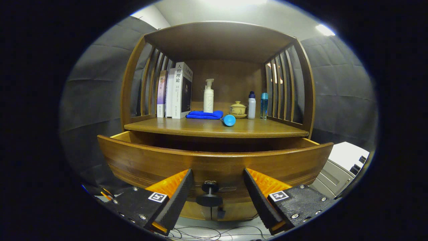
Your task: Pull open the drawer, take out the items inside it, and place them on the countertop above the cabinet.
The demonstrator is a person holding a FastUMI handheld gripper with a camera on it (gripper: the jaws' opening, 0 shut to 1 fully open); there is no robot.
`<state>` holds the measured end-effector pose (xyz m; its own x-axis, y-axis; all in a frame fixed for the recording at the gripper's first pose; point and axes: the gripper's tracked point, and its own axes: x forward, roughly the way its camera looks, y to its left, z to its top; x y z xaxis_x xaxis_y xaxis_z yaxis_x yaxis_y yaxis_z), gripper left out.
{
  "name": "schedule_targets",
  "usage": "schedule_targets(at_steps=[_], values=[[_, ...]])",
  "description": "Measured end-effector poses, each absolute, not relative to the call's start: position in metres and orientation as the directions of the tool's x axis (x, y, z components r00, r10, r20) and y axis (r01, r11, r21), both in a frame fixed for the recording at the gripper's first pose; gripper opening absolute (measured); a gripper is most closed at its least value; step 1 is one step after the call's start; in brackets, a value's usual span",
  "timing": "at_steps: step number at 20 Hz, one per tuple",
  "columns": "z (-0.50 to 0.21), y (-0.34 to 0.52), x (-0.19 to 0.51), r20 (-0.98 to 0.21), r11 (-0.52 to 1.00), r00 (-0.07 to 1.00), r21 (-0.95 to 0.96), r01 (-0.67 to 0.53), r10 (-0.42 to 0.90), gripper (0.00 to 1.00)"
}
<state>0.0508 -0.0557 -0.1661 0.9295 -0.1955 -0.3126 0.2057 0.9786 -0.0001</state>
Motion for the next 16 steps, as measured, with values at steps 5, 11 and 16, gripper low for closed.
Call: schedule_targets(at_steps=[5, 11, 16], values=[[-0.171, -0.060, 0.074, -0.322, 0.978, 0.927, 0.010, 0.209, -0.195, 0.95], [-0.177, -0.068, 0.101, -0.327, 0.978, 0.924, -0.007, 0.207, -0.197, 0.95], [-0.183, -0.073, 0.122, -0.334, 0.979, 0.921, -0.019, 0.205, -0.199, 0.95]])
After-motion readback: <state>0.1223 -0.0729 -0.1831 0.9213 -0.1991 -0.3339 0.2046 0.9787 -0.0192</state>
